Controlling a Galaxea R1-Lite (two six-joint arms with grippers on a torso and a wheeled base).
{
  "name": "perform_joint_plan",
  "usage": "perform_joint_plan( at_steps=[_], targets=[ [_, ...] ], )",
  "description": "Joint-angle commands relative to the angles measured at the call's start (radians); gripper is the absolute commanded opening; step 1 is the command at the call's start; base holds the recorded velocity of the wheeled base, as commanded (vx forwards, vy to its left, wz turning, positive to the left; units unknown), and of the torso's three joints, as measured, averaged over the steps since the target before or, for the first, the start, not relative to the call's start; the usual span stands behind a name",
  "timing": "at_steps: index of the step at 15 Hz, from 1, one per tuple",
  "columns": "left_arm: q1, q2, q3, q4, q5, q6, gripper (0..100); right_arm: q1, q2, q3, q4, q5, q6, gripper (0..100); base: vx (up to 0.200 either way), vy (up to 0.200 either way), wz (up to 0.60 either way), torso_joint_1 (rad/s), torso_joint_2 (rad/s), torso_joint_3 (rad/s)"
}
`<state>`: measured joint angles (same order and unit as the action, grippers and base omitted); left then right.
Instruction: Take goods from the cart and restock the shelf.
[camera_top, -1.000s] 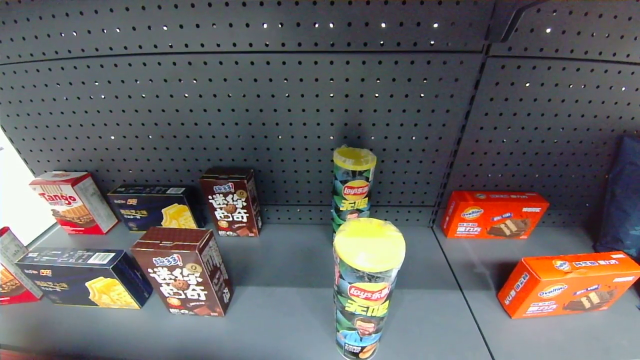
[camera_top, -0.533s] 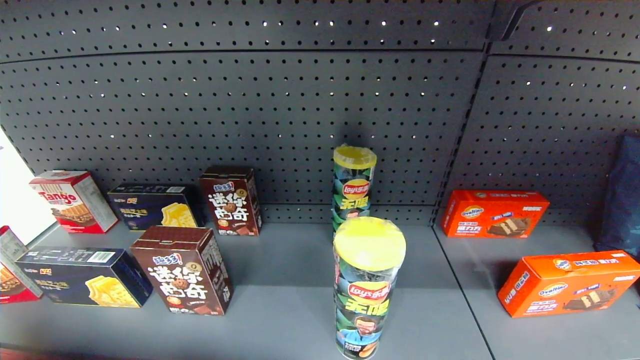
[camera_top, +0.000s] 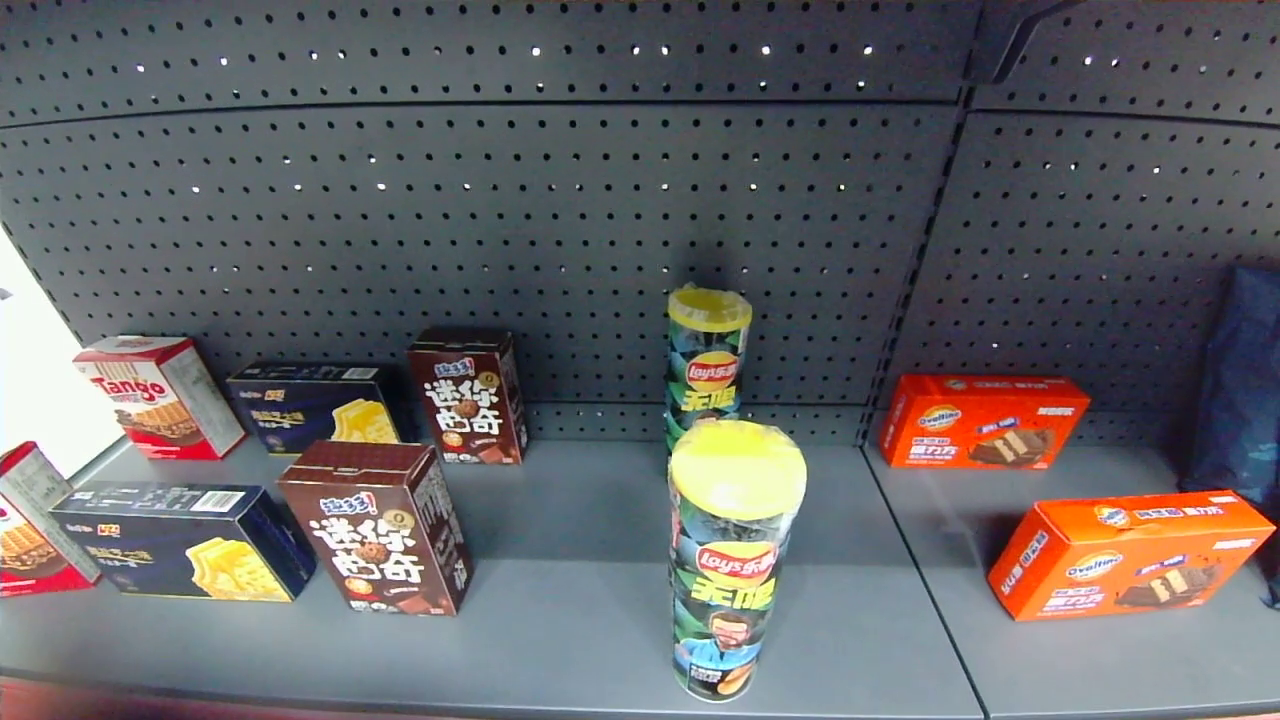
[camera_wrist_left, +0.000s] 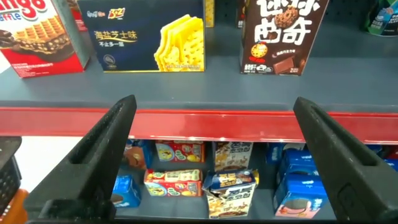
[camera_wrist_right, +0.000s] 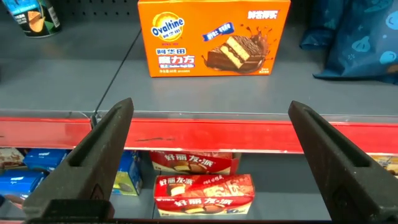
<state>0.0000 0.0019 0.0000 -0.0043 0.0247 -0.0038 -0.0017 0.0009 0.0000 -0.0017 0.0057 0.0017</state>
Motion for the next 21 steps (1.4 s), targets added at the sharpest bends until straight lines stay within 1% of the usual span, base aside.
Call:
perform_joint_plan(
  at_steps=[1,6,8,18,21],
  targets=[
    [0.000,0.000,-0.002,0.000,-0.002,-0.001,100,0.000,-0.001,0.000,-0.001,0.000,0.000,100,0.000,0.000,0.00,0.000,0.00,0.000],
    [0.000,0.000,0.000,0.000,0.001,-0.002,100,0.000,-0.001,0.000,0.000,0.000,0.000,100,0.000,0.000,0.00,0.000,0.00,0.000],
    [0.000,0.000,0.000,0.000,-0.003,0.002,100,0.000,-0.001,0.000,0.000,0.000,0.000,100,0.000,-0.200,0.00,0.005,0.00,0.002],
    [0.000,0.000,0.000,0.000,-0.003,-0.001,100,0.000,-0.001,0.000,0.000,0.000,0.000,100,0.000,0.000,0.00,0.000,0.00,0.000],
    [0.000,0.000,0.000,0.000,-0.008,0.005,100,0.000,-0.001,0.000,0.000,0.000,0.000,100,0.000,0.000,0.00,0.000,0.00,0.000]
  ],
)
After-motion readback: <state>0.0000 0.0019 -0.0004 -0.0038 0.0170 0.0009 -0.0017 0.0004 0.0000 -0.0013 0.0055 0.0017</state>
